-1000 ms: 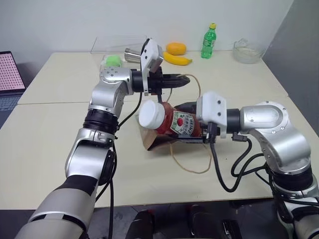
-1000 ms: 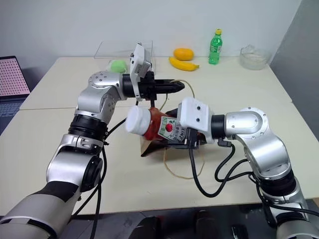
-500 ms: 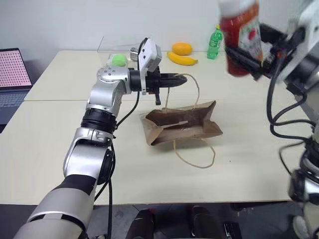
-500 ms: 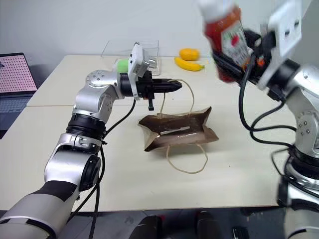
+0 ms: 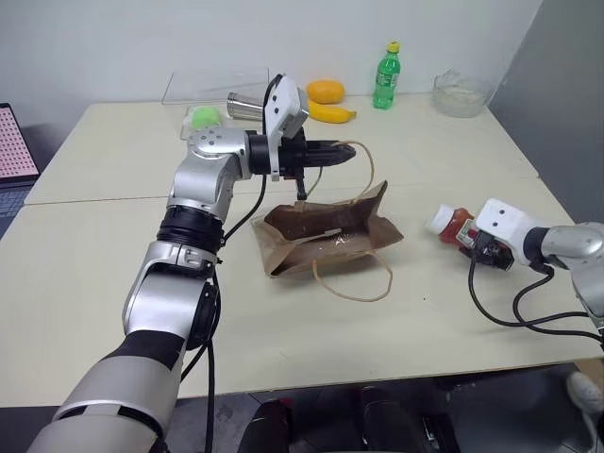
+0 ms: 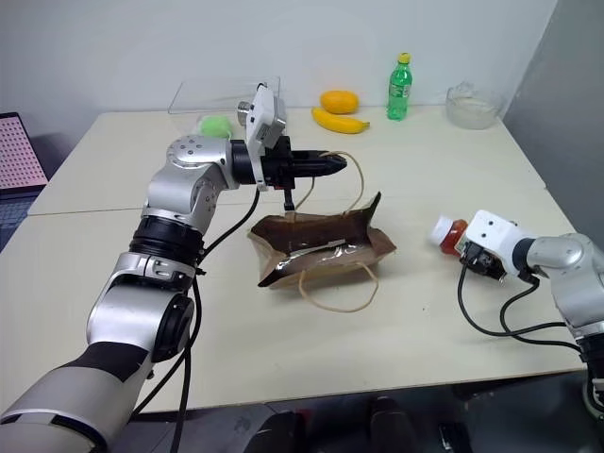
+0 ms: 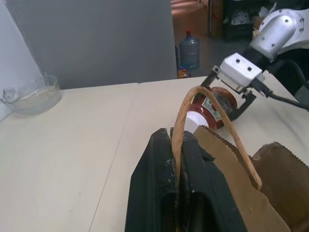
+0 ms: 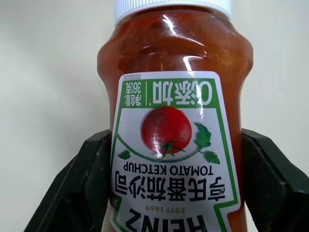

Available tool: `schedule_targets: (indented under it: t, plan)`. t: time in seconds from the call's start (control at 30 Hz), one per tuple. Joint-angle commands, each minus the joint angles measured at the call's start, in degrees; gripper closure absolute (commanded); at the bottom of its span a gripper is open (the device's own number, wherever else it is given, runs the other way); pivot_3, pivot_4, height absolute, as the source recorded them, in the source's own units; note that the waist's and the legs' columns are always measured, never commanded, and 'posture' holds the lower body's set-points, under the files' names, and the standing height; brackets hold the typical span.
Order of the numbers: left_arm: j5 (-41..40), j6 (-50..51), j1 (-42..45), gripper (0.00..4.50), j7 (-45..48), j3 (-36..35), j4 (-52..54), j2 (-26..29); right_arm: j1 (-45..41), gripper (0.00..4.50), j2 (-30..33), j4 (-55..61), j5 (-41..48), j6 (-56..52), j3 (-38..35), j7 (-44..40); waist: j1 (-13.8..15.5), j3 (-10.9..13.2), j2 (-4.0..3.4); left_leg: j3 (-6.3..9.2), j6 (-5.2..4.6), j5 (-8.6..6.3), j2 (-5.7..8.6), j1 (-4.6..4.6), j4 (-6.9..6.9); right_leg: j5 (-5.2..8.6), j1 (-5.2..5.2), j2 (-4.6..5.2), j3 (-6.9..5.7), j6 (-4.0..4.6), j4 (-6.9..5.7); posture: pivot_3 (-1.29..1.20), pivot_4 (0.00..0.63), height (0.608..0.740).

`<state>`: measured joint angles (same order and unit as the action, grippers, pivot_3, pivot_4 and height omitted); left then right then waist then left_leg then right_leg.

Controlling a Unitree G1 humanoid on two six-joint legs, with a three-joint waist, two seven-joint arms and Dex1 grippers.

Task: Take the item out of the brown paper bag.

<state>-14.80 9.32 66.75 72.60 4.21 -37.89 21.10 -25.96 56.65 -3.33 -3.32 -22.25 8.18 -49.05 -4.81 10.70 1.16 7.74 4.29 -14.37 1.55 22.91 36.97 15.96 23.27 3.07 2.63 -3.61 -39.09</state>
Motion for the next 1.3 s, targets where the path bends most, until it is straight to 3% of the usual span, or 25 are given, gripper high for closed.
schedule_targets:
  t: [0.03,0.07,0.23,0.27,0.37,0.5,0.57,0.67,0.97,1.1,1.3]
  plan:
    - [0.0,-1.08,1.77,4.5,0.0,-0.87,0.95,0.43,-1.25,0.27,1.02,0.51,0.08,1.25,-1.79,-1.81,0.07,0.0,0.0,0.02,0.0,0.0,0.0,0.0,0.0,0.0,-0.01,0.0,-0.02,0.0,0.01,0.0,0.15,0.74]
    - [0.0,-1.04,1.7,4.5,0.03,-0.86,1.05,0.45,-0.92,0.1,1.16,0.71,0.57,0.99,-2.1,-2.61,0.09,0.0,0.0,0.03,0.0,0.0,0.0,0.0,0.0,0.0,-0.02,0.0,-0.02,0.0,0.01,0.0,0.15,0.74]
    - [0.05,-0.99,1.07,4.5,-0.04,-0.86,1.49,0.61,2.46,0.1,3.84,5.24,5.79,-0.97,-8.81,-6.66,0.26,0.0,0.0,0.05,0.0,0.0,0.01,0.0,0.0,0.0,-0.04,0.0,-0.04,0.0,0.02,0.0,0.15,0.74]
    - [0.21,-1.07,1.13,4.5,-1.14,-1.19,1.19,0.57,4.74,0.1,3.69,10.02,9.73,-2.5,-13.28,-7.97,0.33,0.0,0.0,0.06,0.0,0.0,0.01,0.01,-0.01,0.0,-0.04,0.0,-0.04,0.0,0.03,0.0,0.15,0.74]
    - [0.93,-2.3,1.59,4.5,-4.5,-2.02,-0.34,0.46,10.82,0.1,0.01,25.16,20.98,-8.86,-24.52,-8.0,0.54,0.0,0.0,0.09,0.0,0.0,-0.04,0.02,-0.03,0.0,-0.05,-0.02,-0.06,0.0,0.04,0.0,0.15,0.74]
    - [2.52,-4.45,1.83,4.5,-6.06,-1.75,-2.14,1.99,20.98,0.1,-11.38,46.86,31.81,-17.95,-31.96,2.32,0.97,-0.05,0.08,0.22,0.0,0.0,-0.11,0.0,-0.01,0.0,-0.14,-0.08,-0.15,0.0,0.02,0.0,0.15,0.74]
    - [3.61,-4.59,1.82,4.5,-6.37,-1.14,-2.75,3.04,24.01,0.1,-15.7,52.66,31.77,-19.12,-30.18,7.62,1.03,-0.04,0.07,0.15,0.0,0.0,-0.07,0.0,0.01,0.0,-0.12,-0.08,-0.08,0.0,-0.03,0.0,0.15,0.74]
    - [4.43,-3.86,2.0,3.86,-4.96,-0.74,-2.81,5.36,23.04,0.0,-23.46,57.16,30.35,-20.26,-23.69,17.67,1.03,-0.05,0.09,0.06,-0.01,0.01,0.0,-0.03,0.09,-0.09,-0.14,-0.03,0.03,-0.14,0.02,0.0,0.15,0.74]
    - [0.77,2.79,-0.26,1.15,-2.39,-3.82,1.43,9.8,18.12,0.0,-24.85,53.73,27.61,-17.46,-16.52,21.92,1.33,-0.06,0.04,0.13,-0.03,0.03,-0.02,-0.04,0.02,-0.09,-0.12,-0.06,-0.04,-0.13,0.02,0.0,0.15,0.74]
    - [-3.06,9.26,-6.59,1.15,-8.14,-10.02,10.76,13.02,19.86,0.0,-24.98,51.92,26.25,-14.57,-16.0,21.61,1.22,-0.07,0.03,0.13,-0.04,0.03,-0.02,-0.03,0.01,-0.1,-0.1,-0.06,-0.04,-0.13,0.02,0.0,0.15,0.74]
    - [-5.51,11.39,-28.4,1.15,-34.55,-23.8,41.81,5.34,25.34,0.0,-28.93,48.08,20.43,-5.94,-12.89,24.79,1.38,-0.09,0.02,0.11,-0.03,0.03,-0.18,-0.08,0.0,-0.11,-0.08,-0.06,0.05,-0.11,0.02,0.0,0.15,0.74]
